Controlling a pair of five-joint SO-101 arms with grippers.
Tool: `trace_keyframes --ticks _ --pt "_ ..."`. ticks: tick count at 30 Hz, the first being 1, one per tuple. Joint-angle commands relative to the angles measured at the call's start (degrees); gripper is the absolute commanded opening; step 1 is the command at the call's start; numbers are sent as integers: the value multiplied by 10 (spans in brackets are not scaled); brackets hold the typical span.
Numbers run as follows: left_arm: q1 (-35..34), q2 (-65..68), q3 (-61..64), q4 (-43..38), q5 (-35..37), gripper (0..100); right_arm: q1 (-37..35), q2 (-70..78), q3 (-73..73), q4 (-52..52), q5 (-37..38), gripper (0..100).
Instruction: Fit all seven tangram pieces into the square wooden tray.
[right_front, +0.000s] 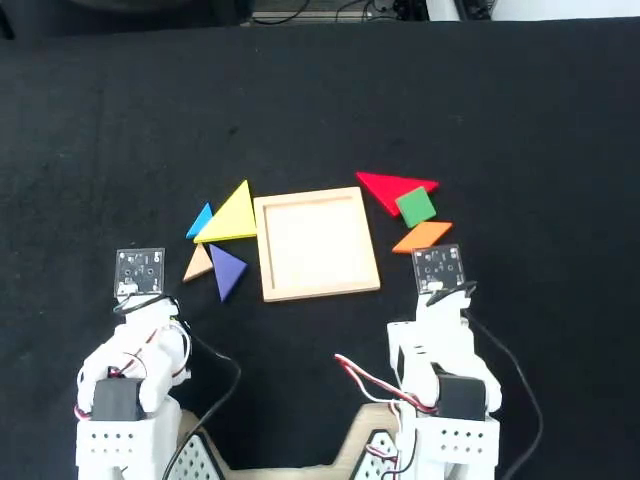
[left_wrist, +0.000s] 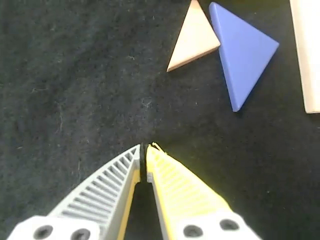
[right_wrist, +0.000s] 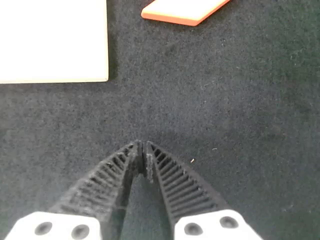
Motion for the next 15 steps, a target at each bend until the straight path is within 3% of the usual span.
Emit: trace_keyframes --ticks 1,7,15 --pt "0 -4 4 -16 -6 33 7 -35 0 2 4 11" --pt "-25 -4 -111 -90 -3 32 7 -36 -4 -17 5 11" --pt "-28 -4 -298 -116 -4 30 11 -36 -101 -180 5 11"
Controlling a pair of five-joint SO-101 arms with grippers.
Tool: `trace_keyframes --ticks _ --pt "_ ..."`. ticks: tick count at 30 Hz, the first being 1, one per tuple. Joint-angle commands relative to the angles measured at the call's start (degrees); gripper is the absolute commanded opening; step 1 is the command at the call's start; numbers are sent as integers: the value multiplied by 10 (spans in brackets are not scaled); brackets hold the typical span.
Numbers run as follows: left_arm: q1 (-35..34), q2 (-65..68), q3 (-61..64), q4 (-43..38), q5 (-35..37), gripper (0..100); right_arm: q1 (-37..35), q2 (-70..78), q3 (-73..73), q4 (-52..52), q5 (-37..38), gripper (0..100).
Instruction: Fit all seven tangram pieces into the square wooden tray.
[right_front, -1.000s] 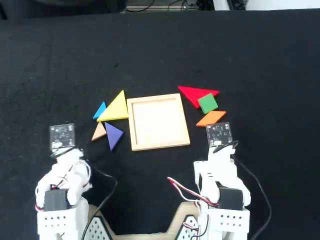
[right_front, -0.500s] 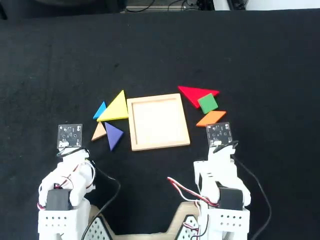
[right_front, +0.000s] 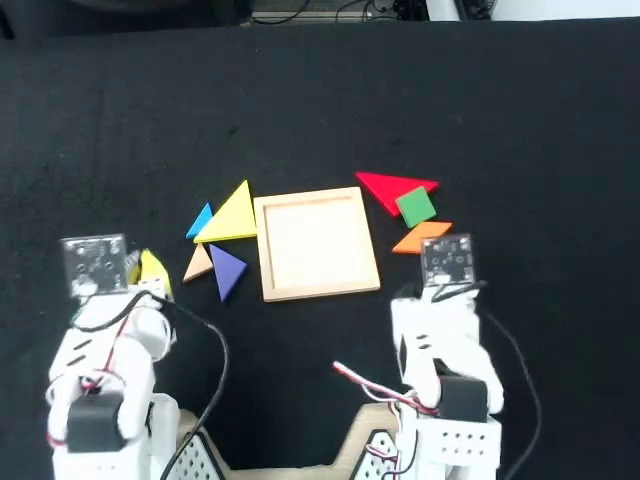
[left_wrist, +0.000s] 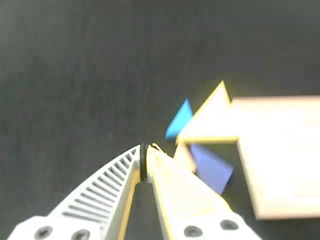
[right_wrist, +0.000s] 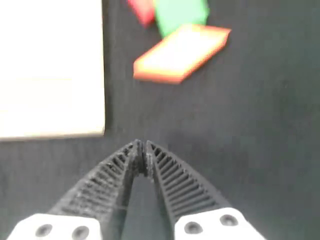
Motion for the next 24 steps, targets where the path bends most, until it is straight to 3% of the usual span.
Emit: trace_keyframes --ticks 1,12,20,24 --pt "-7 -4 -145 -11 -5 30 11 -36 -101 -69 5 11" --pt "-3 -4 -351 -15 -6 33 10 -36 -409 -198 4 11" --pt "-3 -4 -581 -8 -3 33 8 -37 -568 -193 1 11" --pt "-7 -4 -661 60 -3 34 8 -37 -618 -124 3 11"
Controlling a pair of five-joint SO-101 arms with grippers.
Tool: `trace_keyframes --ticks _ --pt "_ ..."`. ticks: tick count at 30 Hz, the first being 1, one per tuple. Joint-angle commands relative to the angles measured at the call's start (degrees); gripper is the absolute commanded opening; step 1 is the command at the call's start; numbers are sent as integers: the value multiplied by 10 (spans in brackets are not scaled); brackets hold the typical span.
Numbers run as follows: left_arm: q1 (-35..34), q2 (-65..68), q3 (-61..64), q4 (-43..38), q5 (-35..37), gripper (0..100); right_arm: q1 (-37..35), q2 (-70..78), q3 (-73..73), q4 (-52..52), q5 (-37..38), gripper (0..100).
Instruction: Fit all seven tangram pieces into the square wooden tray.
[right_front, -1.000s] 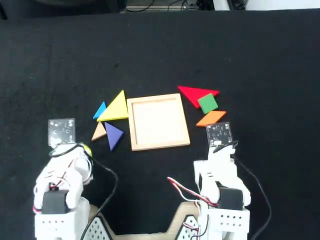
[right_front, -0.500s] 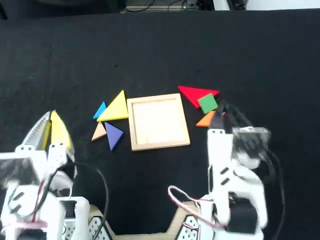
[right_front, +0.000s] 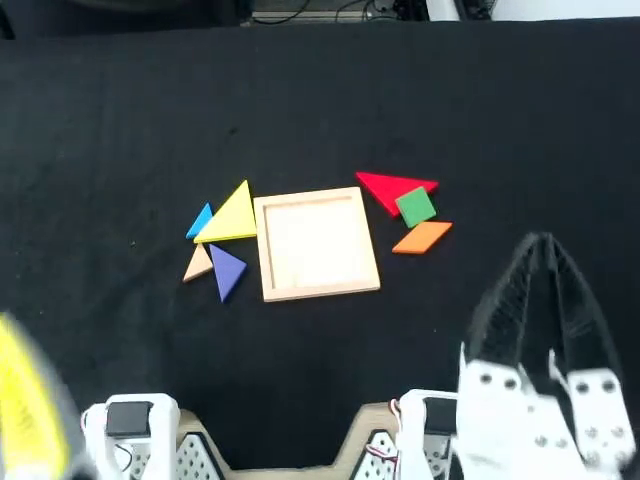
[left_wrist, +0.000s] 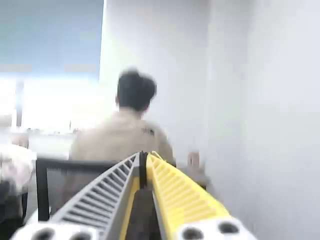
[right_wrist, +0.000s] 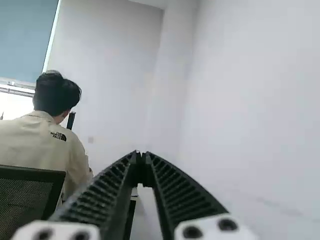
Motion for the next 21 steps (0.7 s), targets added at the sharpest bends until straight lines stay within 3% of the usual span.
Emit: trace_keyframes --ticks 1,4,8,11,18,21 --pt "-7 2 -89 71 -4 34 7 -37 -54 65 3 11" --pt "-7 2 -101 135 -4 108 7 -37 -80 118 4 12" --pt "-7 3 -96 199 -2 369 6 -37 -131 172 1 46" --pt "-7 4 -95 257 -2 511 6 -37 -148 223 1 147" --pt "-7 4 -95 278 -2 528 10 -36 -99 300 -18 539" --pt "-7 5 -84 277 -6 523 10 -36 -73 335 -47 652"
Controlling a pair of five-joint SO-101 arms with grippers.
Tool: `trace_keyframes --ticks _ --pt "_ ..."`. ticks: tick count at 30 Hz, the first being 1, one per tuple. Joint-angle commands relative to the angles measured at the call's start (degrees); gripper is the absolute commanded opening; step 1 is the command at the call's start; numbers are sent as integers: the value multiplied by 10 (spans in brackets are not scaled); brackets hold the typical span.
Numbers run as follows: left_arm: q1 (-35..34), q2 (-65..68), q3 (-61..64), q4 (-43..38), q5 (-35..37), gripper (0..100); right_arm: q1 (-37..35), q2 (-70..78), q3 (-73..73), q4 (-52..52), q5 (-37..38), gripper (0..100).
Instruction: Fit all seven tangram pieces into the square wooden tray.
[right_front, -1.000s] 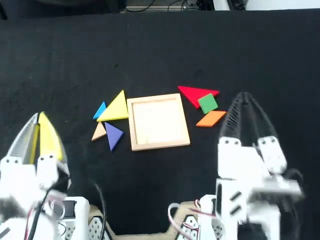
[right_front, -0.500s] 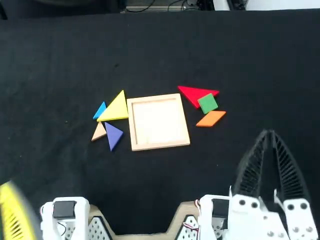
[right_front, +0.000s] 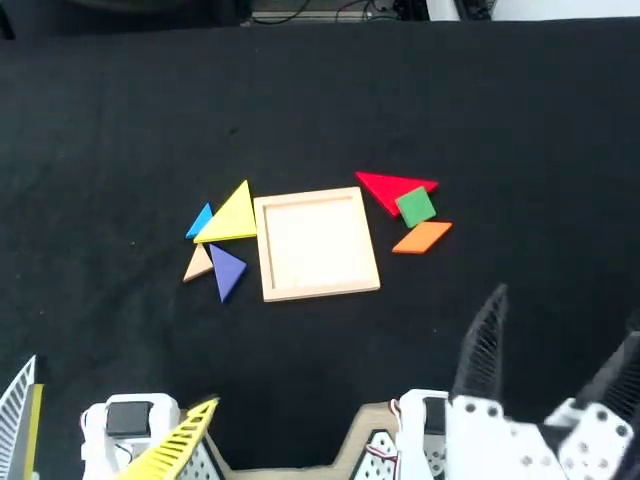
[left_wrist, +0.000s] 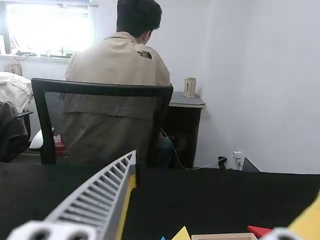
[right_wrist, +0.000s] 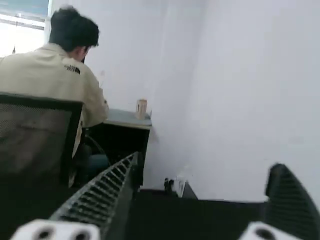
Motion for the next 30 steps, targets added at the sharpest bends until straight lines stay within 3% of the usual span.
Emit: trace_keyframes --ticks 1,4,6,10,12,15,17,23,30 --pt "-7 6 10 1 -6 510 10 -36 30 34 -18 658" --pt "-7 6 28 -33 -4 423 10 -36 44 43 -21 620" --pt "-7 6 38 -62 -4 315 10 -33 45 47 -23 534" --pt "-7 5 36 -102 -3 9 10 -33 24 54 -19 184" --pt "-6 5 40 -111 -3 94 7 -34 8 54 -18 2" --pt "-6 5 36 -110 -3 68 6 -35 0 59 -18 96" --pt "-5 5 36 -113 -3 24 6 -36 0 59 -18 98" --pt "-6 5 49 -105 -3 29 6 -36 4 55 -23 99" --pt "0 2 90 0 -7 33 7 -37 -18 168 -18 101"
